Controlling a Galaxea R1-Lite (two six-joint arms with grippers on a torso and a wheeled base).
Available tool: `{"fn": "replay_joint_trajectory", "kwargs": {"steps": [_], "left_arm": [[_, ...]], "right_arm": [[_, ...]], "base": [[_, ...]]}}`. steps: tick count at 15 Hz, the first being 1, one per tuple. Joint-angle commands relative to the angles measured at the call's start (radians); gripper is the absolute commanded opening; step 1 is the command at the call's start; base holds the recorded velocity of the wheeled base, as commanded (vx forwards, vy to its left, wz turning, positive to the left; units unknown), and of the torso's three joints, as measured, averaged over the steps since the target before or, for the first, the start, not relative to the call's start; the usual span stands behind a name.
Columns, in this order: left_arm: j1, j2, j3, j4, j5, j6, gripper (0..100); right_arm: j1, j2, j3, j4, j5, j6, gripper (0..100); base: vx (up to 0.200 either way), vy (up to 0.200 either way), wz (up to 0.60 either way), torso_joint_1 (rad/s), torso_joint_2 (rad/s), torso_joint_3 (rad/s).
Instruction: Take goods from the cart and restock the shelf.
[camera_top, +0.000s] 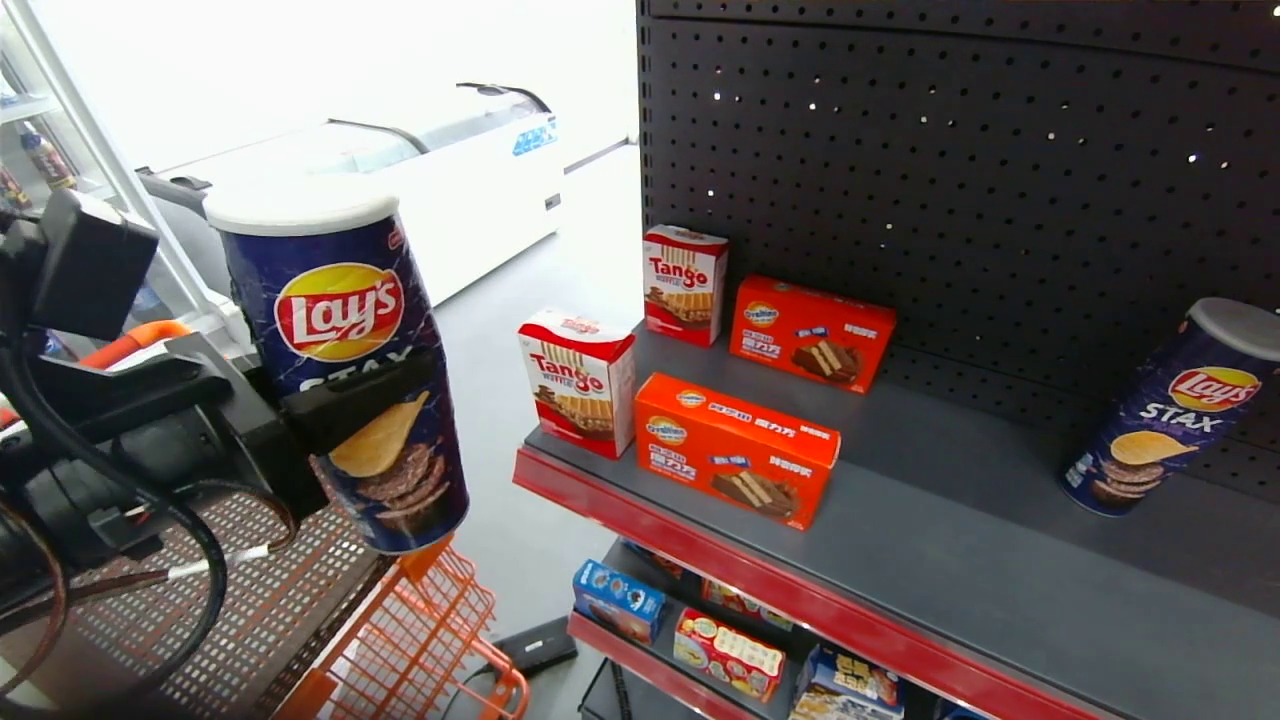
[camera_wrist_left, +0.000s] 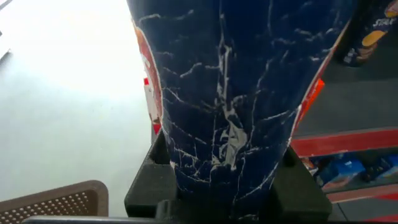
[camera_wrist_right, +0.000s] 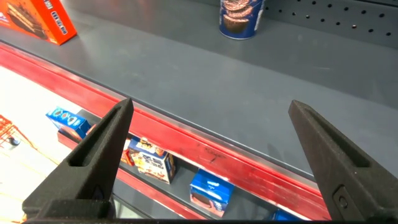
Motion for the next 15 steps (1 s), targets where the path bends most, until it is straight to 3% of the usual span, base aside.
{"fn": "replay_joint_trajectory", "kwargs": {"steps": [1,5,9,15], "left_arm": [[0.001,-0.048,-0.019,0.042,-0.009,0.0,0],[-0.097,-0.046,-0.01,0.068,-0.017,-0.002,0],[-0.11,-0.039,0.005,0.059,-0.106,-0.002,0],[-0.11,0.011,-0.007,0.021,-0.109,-0.002,0]], "right_arm": [[0.0,0.0,0.0,-0.001,0.0,0.0,100],[0.0,0.0,0.0,-0.001,0.0,0.0,100],[0.0,0.0,0.0,0.001,0.002,-0.002,100],[0.0,0.0,0.0,-0.001,0.002,0.0,100]], "base": [[0.0,0.0,0.0,0.0,0.0,0.0],[0.0,0.0,0.0,0.0,0.0,0.0],[0.0,0.0,0.0,0.0,0.0,0.0],[0.0,0.0,0.0,0.0,0.0,0.0]]}}
